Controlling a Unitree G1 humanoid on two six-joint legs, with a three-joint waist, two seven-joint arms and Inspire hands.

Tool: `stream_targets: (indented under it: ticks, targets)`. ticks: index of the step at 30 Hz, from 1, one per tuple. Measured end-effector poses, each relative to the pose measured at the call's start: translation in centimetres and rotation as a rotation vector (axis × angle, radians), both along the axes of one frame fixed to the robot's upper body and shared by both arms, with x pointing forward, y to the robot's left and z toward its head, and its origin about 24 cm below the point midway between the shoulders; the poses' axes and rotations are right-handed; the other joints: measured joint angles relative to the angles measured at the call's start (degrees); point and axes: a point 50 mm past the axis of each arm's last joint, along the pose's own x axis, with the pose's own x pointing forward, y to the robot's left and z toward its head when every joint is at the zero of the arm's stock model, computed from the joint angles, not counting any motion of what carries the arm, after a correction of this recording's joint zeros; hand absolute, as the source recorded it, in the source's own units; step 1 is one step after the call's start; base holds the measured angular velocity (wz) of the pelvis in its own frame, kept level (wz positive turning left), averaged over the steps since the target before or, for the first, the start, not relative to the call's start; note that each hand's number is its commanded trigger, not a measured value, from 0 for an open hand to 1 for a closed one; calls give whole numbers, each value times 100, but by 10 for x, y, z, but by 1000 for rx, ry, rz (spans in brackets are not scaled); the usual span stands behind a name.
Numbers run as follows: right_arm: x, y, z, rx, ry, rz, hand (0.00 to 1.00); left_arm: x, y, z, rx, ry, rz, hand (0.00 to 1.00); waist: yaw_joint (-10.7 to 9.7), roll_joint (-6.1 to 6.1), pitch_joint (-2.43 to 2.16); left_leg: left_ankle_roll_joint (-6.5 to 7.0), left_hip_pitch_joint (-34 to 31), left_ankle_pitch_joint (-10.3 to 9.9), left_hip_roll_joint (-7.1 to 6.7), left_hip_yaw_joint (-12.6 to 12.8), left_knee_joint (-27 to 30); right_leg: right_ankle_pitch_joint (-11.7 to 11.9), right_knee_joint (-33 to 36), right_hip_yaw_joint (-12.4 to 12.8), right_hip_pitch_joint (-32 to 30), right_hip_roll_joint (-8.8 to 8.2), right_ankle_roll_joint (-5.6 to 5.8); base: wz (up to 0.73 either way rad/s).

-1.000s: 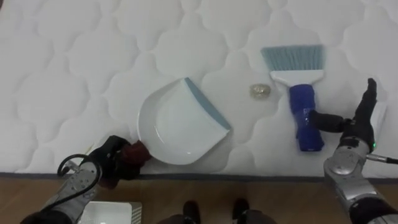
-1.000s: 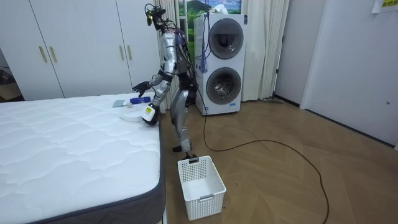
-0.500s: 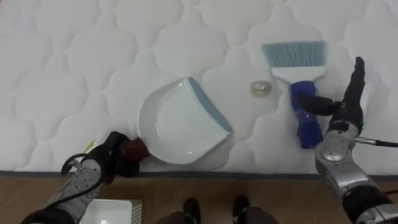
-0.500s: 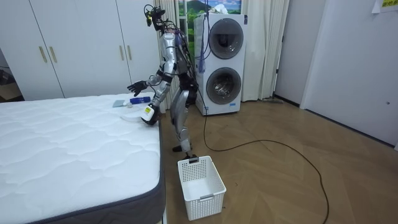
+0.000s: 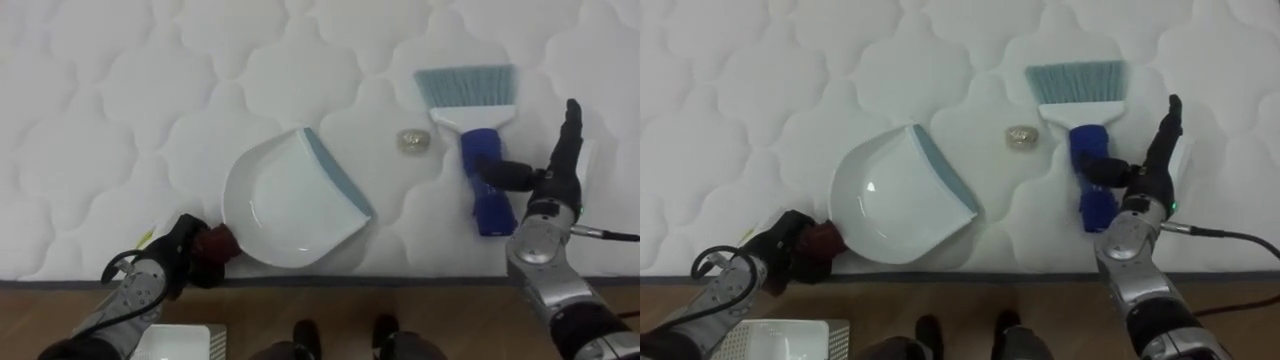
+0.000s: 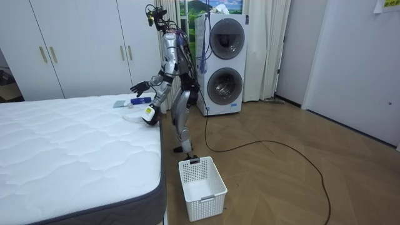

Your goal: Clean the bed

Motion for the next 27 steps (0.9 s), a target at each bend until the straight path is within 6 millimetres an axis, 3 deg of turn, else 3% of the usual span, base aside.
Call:
stream_targets:
  ticks: [11, 27]
  targets:
    - [-15, -17, -23, -26, 155, -24, 0, -1, 0, -1, 5, 33, -16, 100, 74, 46, -11, 7, 42, -7, -3, -35, 34, -4, 45, -27, 59, -6, -8, 1]
    - [-11, -9, -29, -99, 269, 127, 0, 1, -3, -1, -22, 64, -43, 100, 191, 86, 9, 8, -119, -7, -4, -53, 33, -5, 56, -41, -92, -7, -9, 0]
